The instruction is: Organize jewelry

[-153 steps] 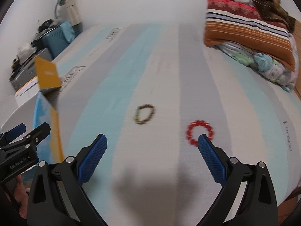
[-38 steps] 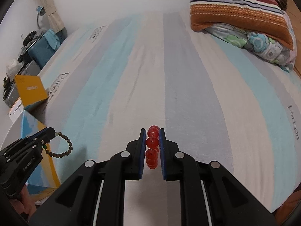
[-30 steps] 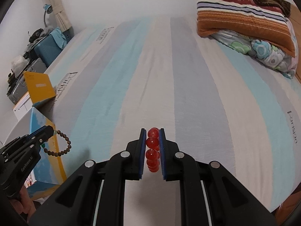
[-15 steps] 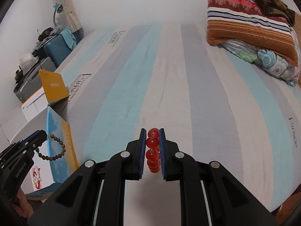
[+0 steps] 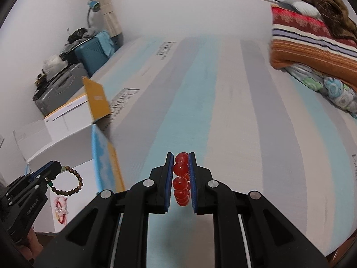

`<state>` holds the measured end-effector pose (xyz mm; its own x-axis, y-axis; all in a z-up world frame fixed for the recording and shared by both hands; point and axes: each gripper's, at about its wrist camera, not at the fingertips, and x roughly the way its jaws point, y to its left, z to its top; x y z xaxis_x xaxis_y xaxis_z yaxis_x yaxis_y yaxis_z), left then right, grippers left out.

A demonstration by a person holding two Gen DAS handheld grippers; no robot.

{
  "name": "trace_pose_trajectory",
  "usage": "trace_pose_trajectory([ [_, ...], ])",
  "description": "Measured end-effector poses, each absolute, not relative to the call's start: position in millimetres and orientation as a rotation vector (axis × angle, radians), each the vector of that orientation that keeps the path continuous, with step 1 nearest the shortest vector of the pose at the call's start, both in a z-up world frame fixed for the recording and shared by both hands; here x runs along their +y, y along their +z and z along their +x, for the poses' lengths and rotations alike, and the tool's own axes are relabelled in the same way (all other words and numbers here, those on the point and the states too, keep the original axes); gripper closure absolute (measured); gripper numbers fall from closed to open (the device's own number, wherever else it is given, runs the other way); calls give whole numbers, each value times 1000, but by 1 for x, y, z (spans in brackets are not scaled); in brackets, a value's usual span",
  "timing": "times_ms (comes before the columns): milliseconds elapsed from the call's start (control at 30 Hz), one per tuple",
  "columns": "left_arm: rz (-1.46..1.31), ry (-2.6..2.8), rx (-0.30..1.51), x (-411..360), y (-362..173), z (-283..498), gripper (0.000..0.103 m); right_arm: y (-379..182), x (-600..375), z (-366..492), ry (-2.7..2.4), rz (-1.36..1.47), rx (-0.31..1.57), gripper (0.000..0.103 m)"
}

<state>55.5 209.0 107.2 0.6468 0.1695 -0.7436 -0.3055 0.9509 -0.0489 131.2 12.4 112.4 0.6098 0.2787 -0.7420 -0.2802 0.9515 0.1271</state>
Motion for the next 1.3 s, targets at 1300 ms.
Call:
trace_pose_trajectory([
  [1300,-342,539,1012,384,26,-19,92,51,241,75,621,-314,936,90],
])
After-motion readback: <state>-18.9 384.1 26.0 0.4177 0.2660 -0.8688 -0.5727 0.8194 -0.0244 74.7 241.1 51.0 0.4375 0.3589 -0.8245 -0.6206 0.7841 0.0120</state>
